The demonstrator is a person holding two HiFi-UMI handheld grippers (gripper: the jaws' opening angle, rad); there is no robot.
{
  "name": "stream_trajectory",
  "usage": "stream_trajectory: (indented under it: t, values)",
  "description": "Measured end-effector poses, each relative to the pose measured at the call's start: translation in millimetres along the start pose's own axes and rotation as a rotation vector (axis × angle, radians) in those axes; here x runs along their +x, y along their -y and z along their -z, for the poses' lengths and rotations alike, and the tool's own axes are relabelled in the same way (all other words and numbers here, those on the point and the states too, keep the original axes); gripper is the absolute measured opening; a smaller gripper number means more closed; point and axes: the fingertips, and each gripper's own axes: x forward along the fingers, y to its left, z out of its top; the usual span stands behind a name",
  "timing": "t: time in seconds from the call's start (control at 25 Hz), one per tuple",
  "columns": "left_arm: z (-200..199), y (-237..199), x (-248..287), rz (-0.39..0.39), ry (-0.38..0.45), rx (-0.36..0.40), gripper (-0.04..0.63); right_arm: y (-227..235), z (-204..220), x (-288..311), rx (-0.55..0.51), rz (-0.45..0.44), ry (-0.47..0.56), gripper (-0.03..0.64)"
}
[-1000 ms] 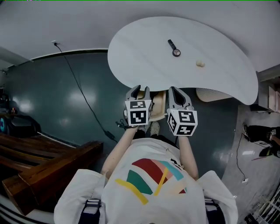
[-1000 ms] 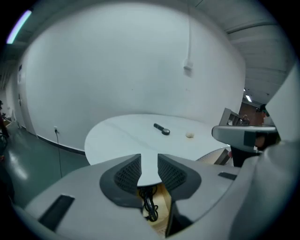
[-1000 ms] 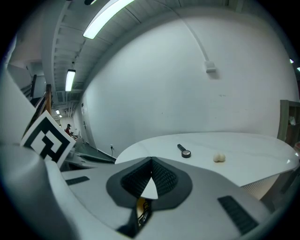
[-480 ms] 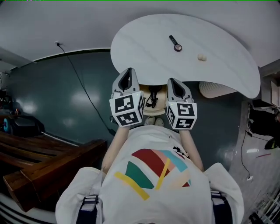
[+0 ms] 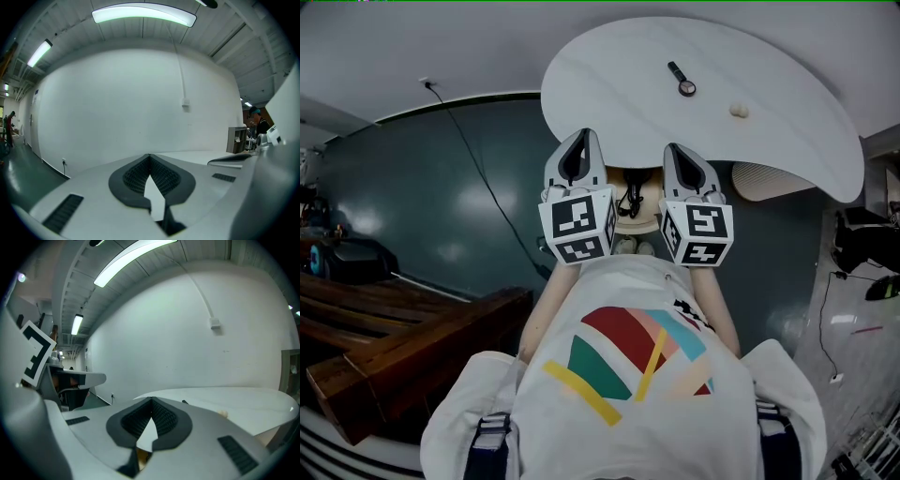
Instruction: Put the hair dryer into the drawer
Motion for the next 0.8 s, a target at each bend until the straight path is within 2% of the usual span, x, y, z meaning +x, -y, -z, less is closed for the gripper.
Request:
stream_trajectory:
  t: [0.44, 0.8]
  values:
    - [5.1, 1.4, 2.5, 0.020, -0.011, -0.017, 0.014, -2.5, -9.0, 0.7, -0.071, 0.026, 0.015, 0.009]
    - [10.2, -0.7, 10.7, 0.021, -0.039, -0.012, 0.015, -7.7, -13.4, 7.1, -0.099, -0.002, 0.023, 0.009]
